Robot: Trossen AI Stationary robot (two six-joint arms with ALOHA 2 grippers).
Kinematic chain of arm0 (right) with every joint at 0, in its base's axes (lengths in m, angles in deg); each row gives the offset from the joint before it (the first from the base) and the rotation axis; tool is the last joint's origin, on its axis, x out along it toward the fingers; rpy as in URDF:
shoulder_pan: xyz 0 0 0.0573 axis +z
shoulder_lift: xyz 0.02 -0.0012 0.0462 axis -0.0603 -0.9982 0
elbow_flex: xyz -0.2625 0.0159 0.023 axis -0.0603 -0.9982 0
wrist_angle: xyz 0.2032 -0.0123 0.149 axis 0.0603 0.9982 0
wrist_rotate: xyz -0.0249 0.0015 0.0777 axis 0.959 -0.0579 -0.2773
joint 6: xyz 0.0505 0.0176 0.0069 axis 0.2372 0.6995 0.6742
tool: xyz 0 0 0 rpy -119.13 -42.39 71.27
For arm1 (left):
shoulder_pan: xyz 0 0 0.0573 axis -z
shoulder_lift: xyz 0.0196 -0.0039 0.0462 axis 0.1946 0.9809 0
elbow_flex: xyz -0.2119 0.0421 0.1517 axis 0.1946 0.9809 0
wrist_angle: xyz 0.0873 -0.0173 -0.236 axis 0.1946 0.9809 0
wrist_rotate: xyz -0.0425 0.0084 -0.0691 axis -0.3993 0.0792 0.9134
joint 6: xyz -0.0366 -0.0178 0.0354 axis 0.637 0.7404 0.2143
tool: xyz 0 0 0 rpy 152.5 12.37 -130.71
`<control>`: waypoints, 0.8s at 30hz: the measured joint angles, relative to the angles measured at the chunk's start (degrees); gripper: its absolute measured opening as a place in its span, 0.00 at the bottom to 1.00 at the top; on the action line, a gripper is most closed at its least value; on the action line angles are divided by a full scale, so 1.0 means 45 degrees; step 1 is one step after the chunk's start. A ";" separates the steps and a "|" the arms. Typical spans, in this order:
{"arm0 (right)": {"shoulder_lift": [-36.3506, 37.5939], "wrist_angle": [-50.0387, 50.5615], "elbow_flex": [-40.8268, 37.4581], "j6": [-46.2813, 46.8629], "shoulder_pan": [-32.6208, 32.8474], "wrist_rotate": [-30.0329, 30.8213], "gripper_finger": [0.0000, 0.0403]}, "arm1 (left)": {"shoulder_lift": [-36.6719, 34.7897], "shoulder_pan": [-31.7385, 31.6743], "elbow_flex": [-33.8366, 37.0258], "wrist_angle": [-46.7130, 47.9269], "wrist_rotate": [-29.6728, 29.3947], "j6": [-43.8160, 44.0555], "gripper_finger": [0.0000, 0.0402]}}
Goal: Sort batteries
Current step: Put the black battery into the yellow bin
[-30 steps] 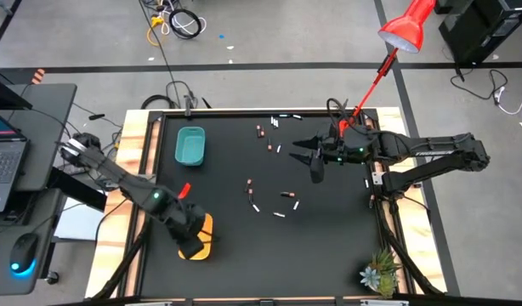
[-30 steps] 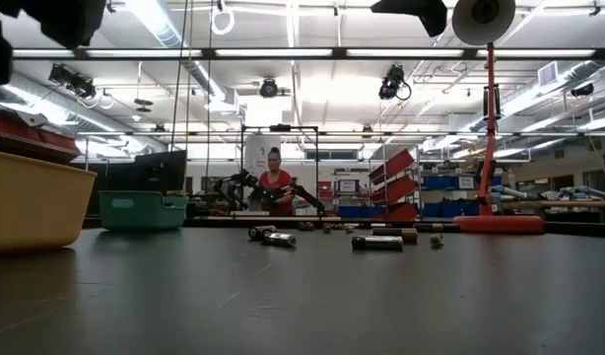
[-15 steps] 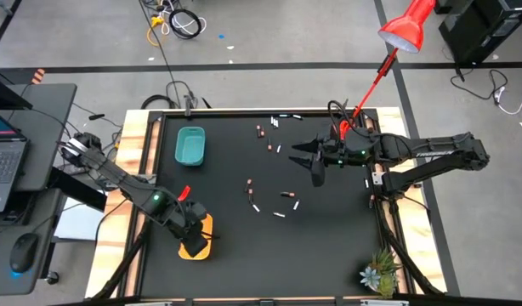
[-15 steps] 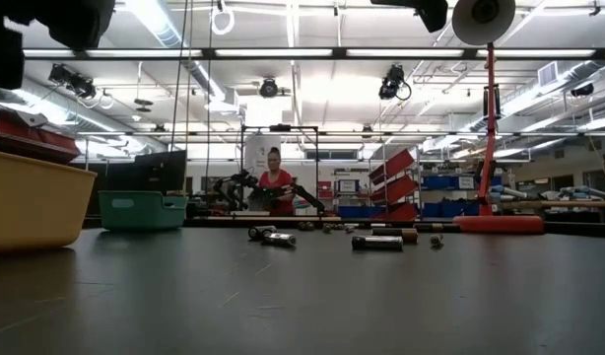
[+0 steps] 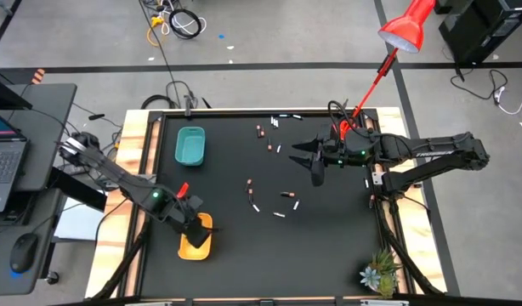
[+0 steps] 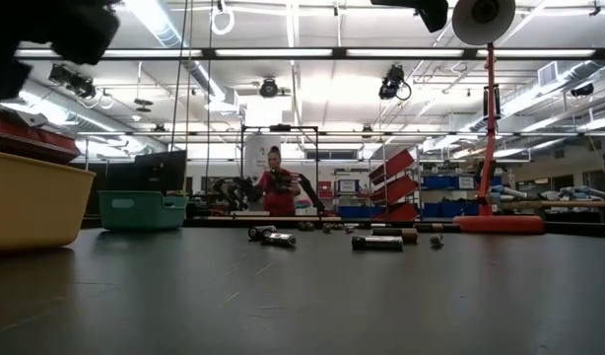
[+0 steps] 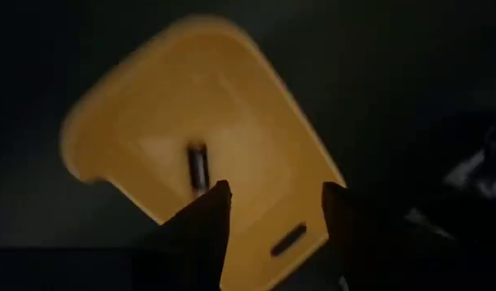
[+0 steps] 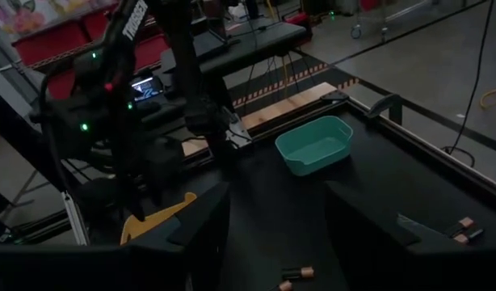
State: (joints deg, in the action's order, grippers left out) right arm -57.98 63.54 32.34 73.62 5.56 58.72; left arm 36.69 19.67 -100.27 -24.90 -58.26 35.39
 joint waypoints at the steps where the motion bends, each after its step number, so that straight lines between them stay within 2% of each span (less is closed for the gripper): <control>1: 0.0000 -0.0002 -0.0004 0.0000 -0.0009 0.0000 0.52 | 0.0000 -0.0162 -0.0151 0.0146 -0.0249 -0.0152 0.50; 6: -0.0027 0.0027 0.0000 -0.0053 -0.0009 0.0010 0.52 | 0.0047 -0.1639 -0.0724 -0.1102 -0.1908 -0.1272 0.46; 8: -0.0085 0.0108 0.0000 -0.0191 -0.0009 0.0015 0.51 | 0.0220 -0.2607 -0.0724 -0.1468 -0.2124 -0.2018 0.45; 13: -0.0157 0.0386 -0.0004 -0.0267 -0.0009 0.0034 0.46 | 0.1104 -0.5065 -0.0711 -0.1630 -0.2085 -0.4266 0.42; 16: -0.0155 0.0393 -0.0004 -0.0114 -0.0009 0.0034 0.41 | 0.1898 -0.6212 -0.0704 -0.2806 -0.1822 -0.5558 0.42; 20: -0.0151 0.0405 -0.0004 0.0263 -0.0009 -0.0174 0.36 | 0.3188 -0.7179 -0.0704 -0.4758 -0.1042 -0.6264 0.42; 24: -0.0144 0.0439 -0.0004 0.0452 0.0053 -0.0198 0.34 | 0.4214 -0.7493 -0.0710 -0.5787 -0.0745 -0.6222 0.42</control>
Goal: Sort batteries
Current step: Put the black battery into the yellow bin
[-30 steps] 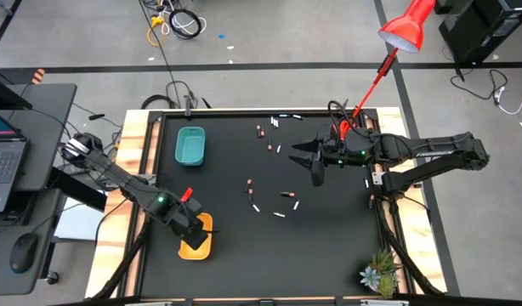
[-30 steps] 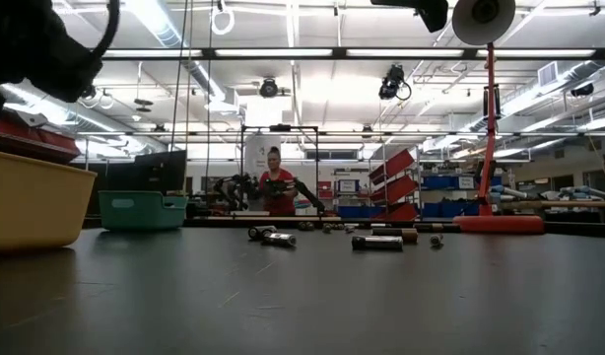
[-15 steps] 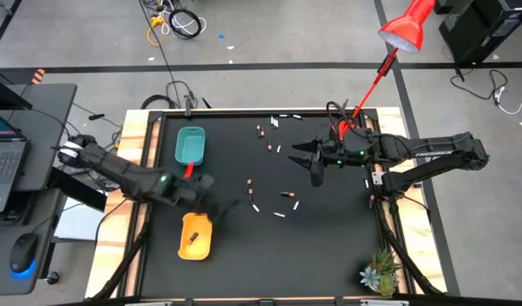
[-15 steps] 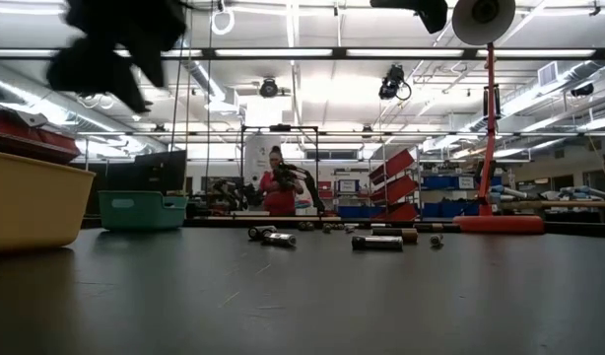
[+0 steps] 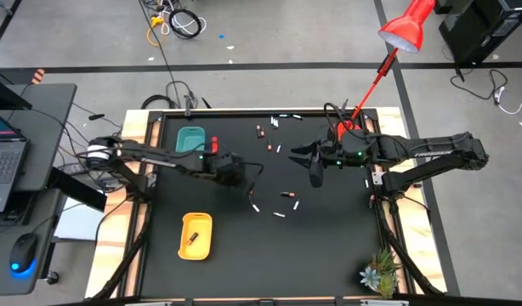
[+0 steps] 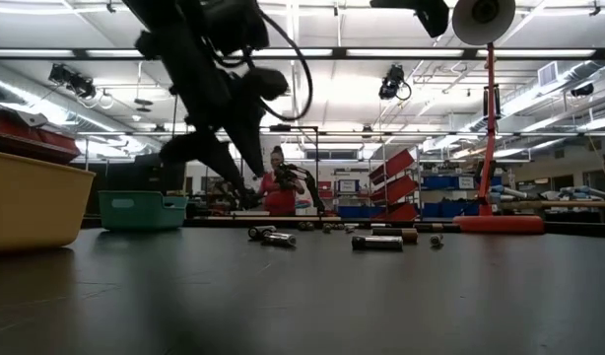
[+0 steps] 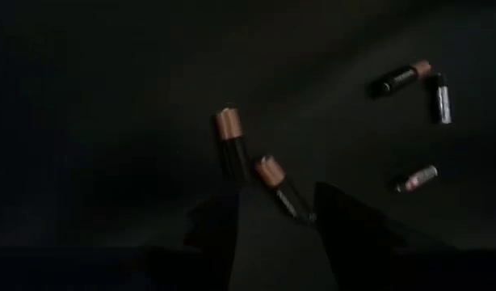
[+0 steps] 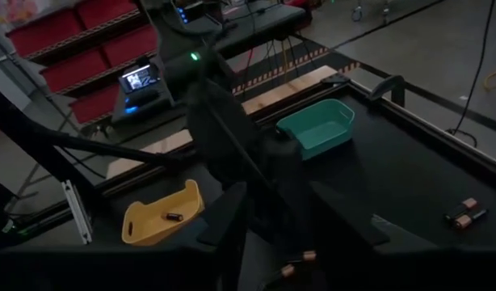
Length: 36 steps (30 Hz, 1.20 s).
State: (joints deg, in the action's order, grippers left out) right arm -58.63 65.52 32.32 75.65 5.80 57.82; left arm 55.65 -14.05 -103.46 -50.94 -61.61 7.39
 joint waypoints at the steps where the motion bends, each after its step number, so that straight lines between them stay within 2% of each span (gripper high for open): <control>1: 0.0004 0.0000 0.0000 0.0000 0.0021 0.0004 0.34 | 0.0218 -0.0027 -0.0073 0.0012 0.0007 0.0000 0.42; 6: 0.0008 0.0041 0.0000 -0.0018 0.0025 0.0052 0.34 | 0.1167 -0.0030 -0.0652 0.0207 -0.0156 -0.0289 0.42; 18: 0.0010 0.0062 0.0000 -0.0033 0.0025 0.0086 0.34 | 0.3296 -0.0050 -0.2598 0.2048 -0.1556 -0.1353 0.42; 24: 0.0013 0.0054 0.0000 -0.0005 0.0025 0.0086 0.34 | 0.3850 -0.0318 -0.2666 0.2139 -0.1313 -0.1604 0.41; 29: 0.0018 0.0044 0.0000 -0.0005 0.0025 0.0086 0.33 | 0.4311 -0.0651 -0.2710 0.1993 -0.0617 -0.2204 0.30; 33: 0.0046 0.0052 0.0000 0.0157 0.0059 0.0086 0.33 | 0.4519 -0.0895 -0.2715 0.1930 -0.0107 -0.3057 0.11; 36: 0.0116 0.0047 0.0000 0.0238 0.0059 0.0086 0.33 | 0.4600 -0.0965 -0.2724 0.1729 -0.0225 -0.3734 0.10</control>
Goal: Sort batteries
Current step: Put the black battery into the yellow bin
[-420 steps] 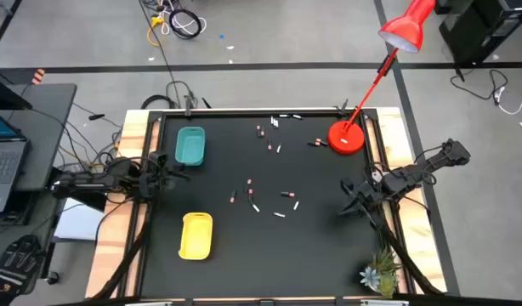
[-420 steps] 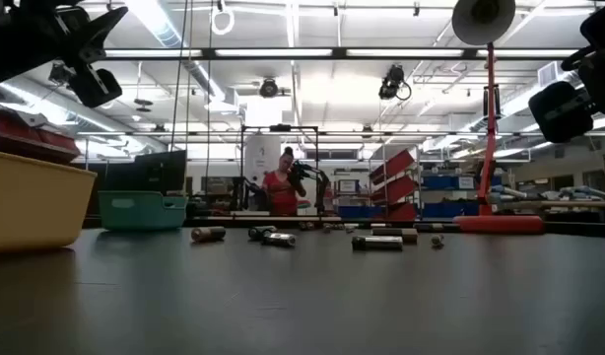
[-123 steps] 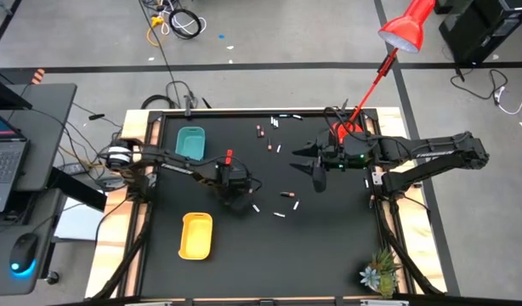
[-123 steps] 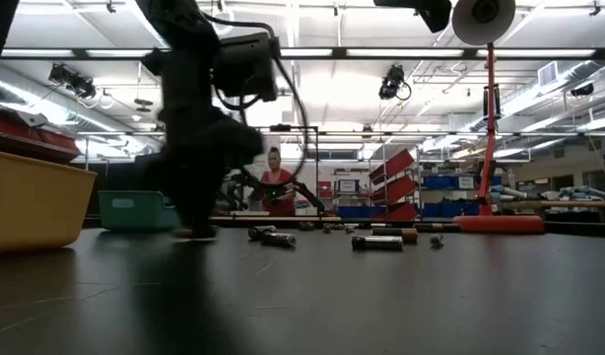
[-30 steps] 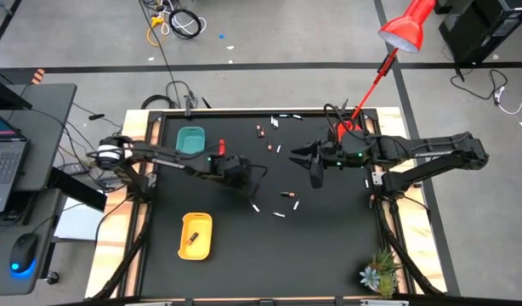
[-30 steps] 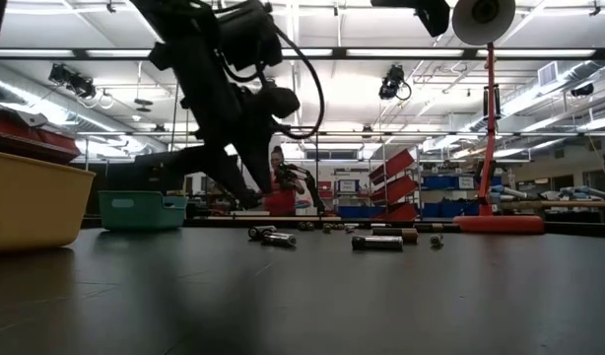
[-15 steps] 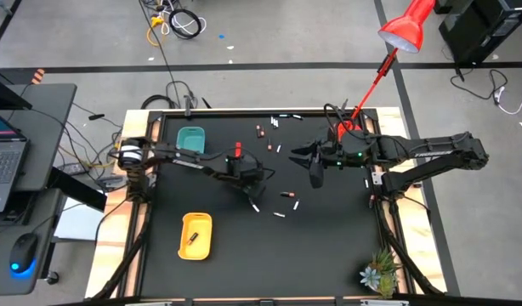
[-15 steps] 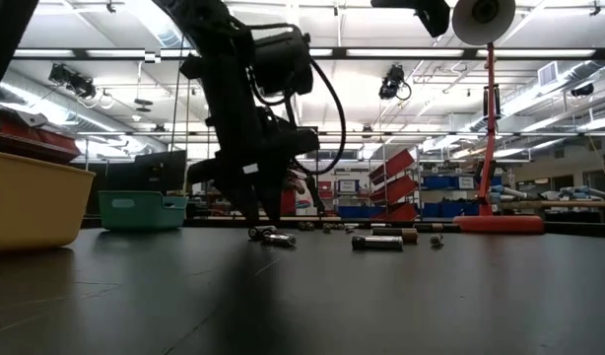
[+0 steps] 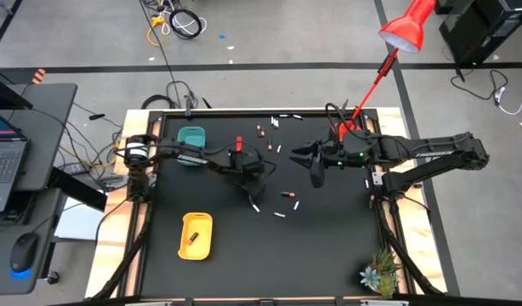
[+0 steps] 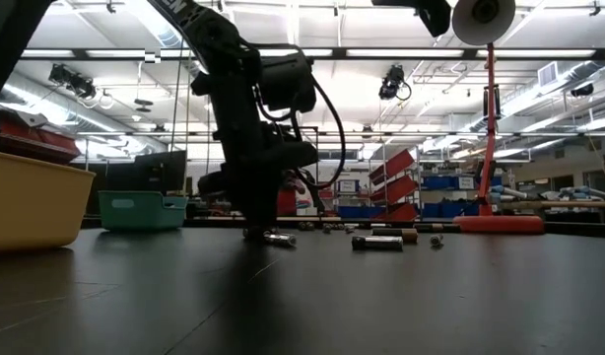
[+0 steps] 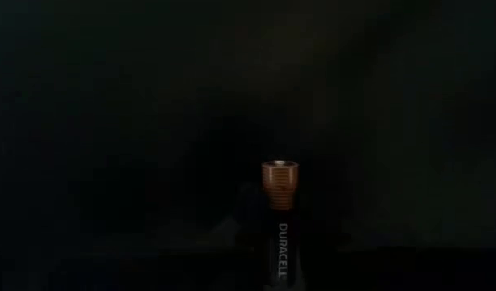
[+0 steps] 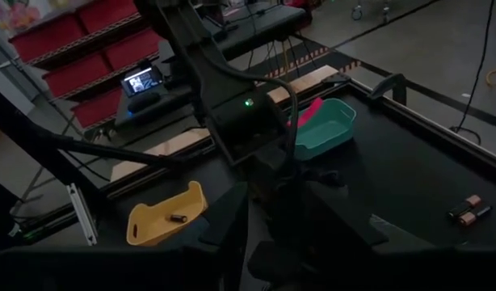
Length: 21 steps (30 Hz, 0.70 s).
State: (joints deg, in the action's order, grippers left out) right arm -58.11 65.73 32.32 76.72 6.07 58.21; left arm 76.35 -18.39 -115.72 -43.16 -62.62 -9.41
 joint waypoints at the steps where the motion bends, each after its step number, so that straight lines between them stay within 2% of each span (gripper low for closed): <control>1: 0.0022 0.0002 0.0000 0.0005 0.0000 0.0000 0.33 | 0.0001 -0.0055 0.0000 0.0008 -0.0014 -0.0208 0.10; 5: 0.0130 -0.0013 0.0000 0.0005 0.0000 0.0000 0.33 | -0.0174 -0.0307 0.0035 0.0112 0.0109 -0.0783 0.10; 16: 0.0208 0.0021 0.0000 -0.0041 0.0000 0.0262 0.32 | -0.2246 -0.0998 0.0121 0.1515 0.0001 -0.1925 0.10; 21: 0.0208 0.0333 0.0000 -0.0181 -0.0062 0.0281 0.32 | -0.3974 -0.0676 0.0107 0.2691 0.1714 -0.2367 0.10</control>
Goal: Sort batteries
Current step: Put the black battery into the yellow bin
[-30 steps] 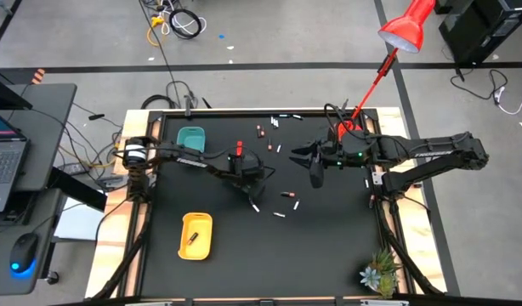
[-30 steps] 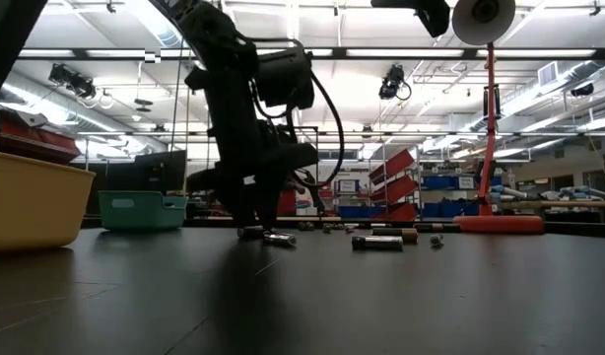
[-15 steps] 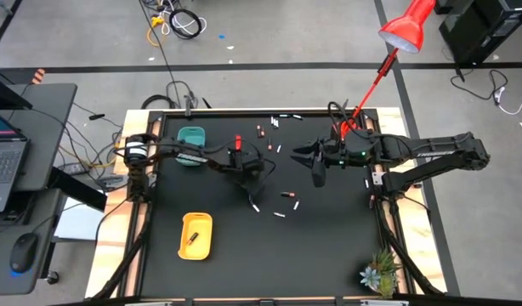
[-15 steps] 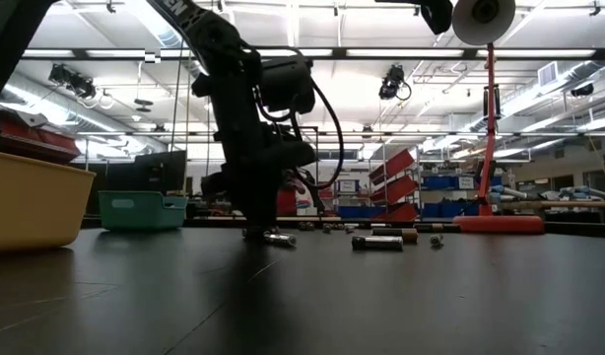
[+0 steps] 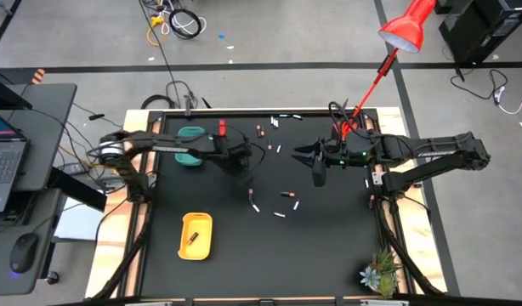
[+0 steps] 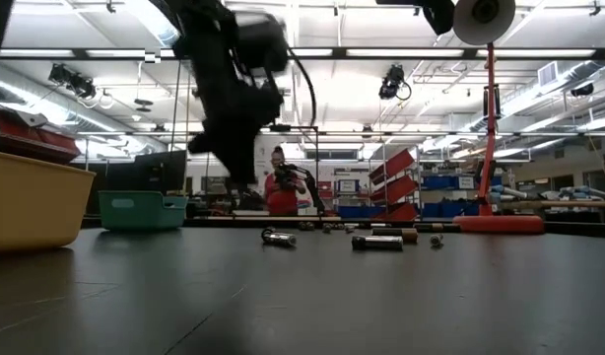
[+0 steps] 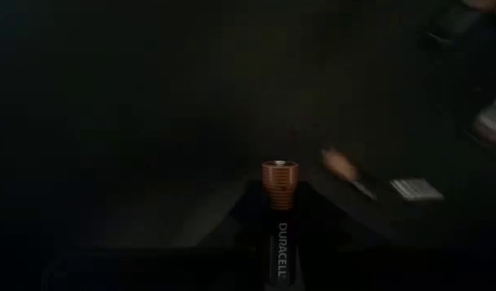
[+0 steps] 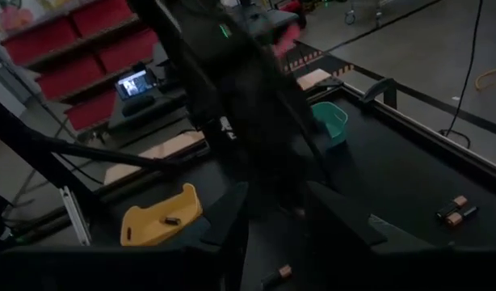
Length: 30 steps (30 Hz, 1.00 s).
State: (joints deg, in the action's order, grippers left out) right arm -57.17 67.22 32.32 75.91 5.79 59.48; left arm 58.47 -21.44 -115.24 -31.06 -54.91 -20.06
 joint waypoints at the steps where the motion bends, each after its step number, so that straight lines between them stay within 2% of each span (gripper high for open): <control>1: 0.0000 0.0137 0.0000 -0.0089 -0.0042 0.0006 0.32 | -0.0373 0.0268 0.0000 0.0458 0.0552 -0.0079 0.10; 5: -0.0005 0.0422 0.0000 -0.0226 -0.0320 0.0006 0.32 | -0.1754 0.2012 0.0000 0.2939 0.2890 -0.0155 0.10; 9: -0.0005 0.0422 0.0000 -0.0513 -0.0559 0.0006 0.32 | -0.2622 0.4399 0.0006 0.4845 0.3759 0.0202 0.10; 11: -0.0005 0.0422 0.0000 -0.0537 -0.0706 0.0002 0.32 | -0.2719 0.5499 0.0067 0.4998 0.3808 0.0874 0.10; 16: -0.0015 0.0417 0.0000 -0.0538 -0.0919 -0.0087 0.32 | -0.2622 0.7476 0.1363 0.3494 0.3932 0.2943 0.10; 19: -0.0112 0.0328 0.0000 -0.0514 -0.0910 -0.0096 0.32 | -0.2577 0.8038 0.2507 0.2388 0.3606 0.4269 0.11; 23: -0.0398 0.0379 0.0000 -0.0456 -0.0872 -0.0617 0.32 | -0.2577 0.8139 0.3764 0.1113 0.2815 0.5839 0.18; 30: -0.1439 0.1499 0.0000 -0.0641 -0.0467 -0.2656 0.33 | -0.2605 0.7809 0.4130 0.0329 0.2388 0.6103 0.35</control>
State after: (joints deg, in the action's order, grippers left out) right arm -63.65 73.97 32.32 73.02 3.69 47.52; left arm 46.75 13.70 -96.65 -29.57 -44.16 7.40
